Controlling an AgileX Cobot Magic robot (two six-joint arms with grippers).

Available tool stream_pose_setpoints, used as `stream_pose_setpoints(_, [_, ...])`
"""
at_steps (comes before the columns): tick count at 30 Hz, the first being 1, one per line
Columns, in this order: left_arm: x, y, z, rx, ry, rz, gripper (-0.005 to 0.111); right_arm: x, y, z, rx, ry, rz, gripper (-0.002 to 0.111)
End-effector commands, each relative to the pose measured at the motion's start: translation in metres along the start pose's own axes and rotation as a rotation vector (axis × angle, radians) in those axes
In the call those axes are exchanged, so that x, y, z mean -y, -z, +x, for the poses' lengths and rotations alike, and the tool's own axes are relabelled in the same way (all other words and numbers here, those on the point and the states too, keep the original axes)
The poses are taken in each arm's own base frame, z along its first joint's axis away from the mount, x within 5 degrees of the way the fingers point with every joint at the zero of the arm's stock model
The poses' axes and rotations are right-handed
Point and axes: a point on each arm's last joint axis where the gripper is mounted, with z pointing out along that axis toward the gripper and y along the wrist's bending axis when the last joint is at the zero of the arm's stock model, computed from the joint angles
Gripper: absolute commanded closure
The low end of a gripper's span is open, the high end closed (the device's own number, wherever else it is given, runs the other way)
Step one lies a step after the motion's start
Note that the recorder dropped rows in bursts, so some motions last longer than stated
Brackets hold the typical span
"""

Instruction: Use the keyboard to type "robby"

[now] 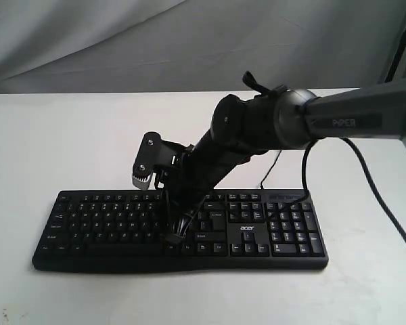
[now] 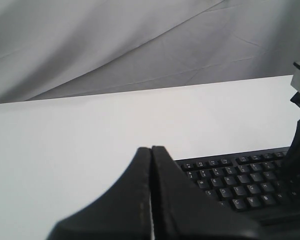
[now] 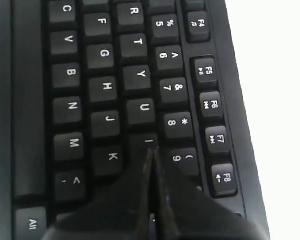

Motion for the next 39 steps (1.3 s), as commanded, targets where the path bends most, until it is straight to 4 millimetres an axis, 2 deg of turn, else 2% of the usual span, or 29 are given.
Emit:
stream_pose_setpoints(1, [0.000, 0.000, 0.001, 0.005, -0.003, 0.004, 0.107, 0.001, -0.001, 0.002, -0.004, 0.007, 0.003, 0.108])
stream_pose_setpoints(6, [0.000, 0.000, 0.001, 0.005, -0.003, 0.004, 0.107, 0.002, 0.009, -0.004, 0.018, 0.020, 0.027, 0.108])
stream_pose_setpoints(10, [0.000, 0.000, 0.001, 0.005, -0.003, 0.004, 0.107, -0.006, 0.017, -0.018, 0.055, 0.048, 0.039, 0.108])
stream_pose_setpoints(13, [0.000, 0.000, 0.001, 0.005, -0.003, 0.004, 0.107, -0.016, 0.010, -0.029, 0.093, 0.064, 0.010, 0.108])
stream_pose_setpoints(18, [0.000, 0.000, 0.001, 0.005, -0.003, 0.004, 0.107, -0.030, -0.017, -0.049, 0.086, 0.089, -0.092, 0.108])
stream_pose_setpoints(39, [0.000, 0.000, 0.001, 0.005, -0.003, 0.004, 0.107, -0.030, -0.025, -0.046, 0.074, 0.090, -0.091, 0.108])
